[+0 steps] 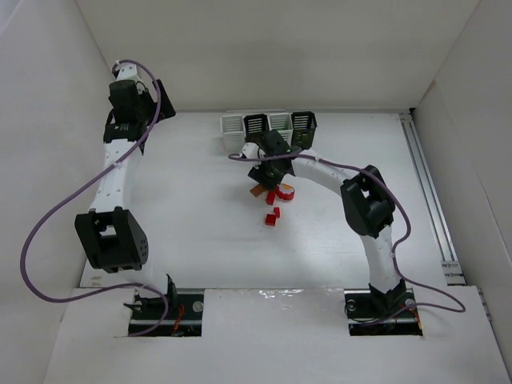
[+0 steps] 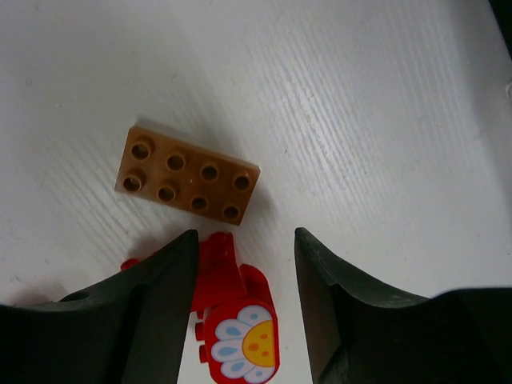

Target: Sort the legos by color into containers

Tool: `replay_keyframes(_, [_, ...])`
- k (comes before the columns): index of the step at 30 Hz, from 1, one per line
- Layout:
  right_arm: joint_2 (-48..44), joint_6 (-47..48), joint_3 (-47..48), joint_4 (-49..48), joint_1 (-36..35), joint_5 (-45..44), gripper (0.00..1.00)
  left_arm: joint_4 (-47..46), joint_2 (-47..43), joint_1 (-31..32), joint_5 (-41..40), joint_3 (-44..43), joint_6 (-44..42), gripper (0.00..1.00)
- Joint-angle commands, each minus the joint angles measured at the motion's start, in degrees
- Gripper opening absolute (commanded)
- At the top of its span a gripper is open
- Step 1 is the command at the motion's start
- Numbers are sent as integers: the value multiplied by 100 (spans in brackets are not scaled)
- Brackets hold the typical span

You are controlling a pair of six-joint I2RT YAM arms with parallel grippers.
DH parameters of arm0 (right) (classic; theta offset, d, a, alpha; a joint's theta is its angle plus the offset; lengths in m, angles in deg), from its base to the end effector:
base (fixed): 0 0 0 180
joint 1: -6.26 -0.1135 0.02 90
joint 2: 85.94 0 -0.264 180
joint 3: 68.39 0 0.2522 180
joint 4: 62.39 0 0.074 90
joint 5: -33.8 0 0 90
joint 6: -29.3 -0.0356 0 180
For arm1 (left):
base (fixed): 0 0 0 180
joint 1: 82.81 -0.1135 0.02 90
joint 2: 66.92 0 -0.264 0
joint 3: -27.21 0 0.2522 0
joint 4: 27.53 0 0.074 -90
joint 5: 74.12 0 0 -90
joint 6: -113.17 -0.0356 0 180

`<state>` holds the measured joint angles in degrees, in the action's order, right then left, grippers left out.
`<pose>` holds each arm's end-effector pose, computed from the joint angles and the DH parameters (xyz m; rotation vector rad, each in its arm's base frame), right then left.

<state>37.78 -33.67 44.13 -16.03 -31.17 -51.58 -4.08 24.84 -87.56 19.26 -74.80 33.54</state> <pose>0.3736 0.2896 0.1917 -1.4014 2.1661 0.1716 0.3818 0.0296 0.3972 -0.1953 1.7918 -0.1231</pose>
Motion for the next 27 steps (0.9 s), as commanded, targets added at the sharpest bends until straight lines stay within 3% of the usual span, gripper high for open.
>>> replay_keyframes(1, [-428, 250, -155, 158, 139, 127, 57, -99, 60, 1, 146, -298, 9, 100])
replay_keyframes(5, [-665, 505, -357, 343, 210, 319, 58, -99, 113, 1, 146, -298, -44, 100])
replay_keyframes(9, [-665, 970, -410, 501, 210, 478, 69, -99, 236, 1, 216, -298, -44, 100])
replay_keyframes(15, [-533, 1102, 116, 397, 157, 766, 77, -47, 289, 1, 269, -360, -158, 100])
replay_keyframes(20, [-463, 2051, 248, 291, -18, 953, 78, 14, 289, 1, 426, -360, -325, 100])
replay_keyframes(27, [169, 3666, 1058, 1599, -19, 1471, 81, 156, 342, -52, 1287, -413, -580, 100])
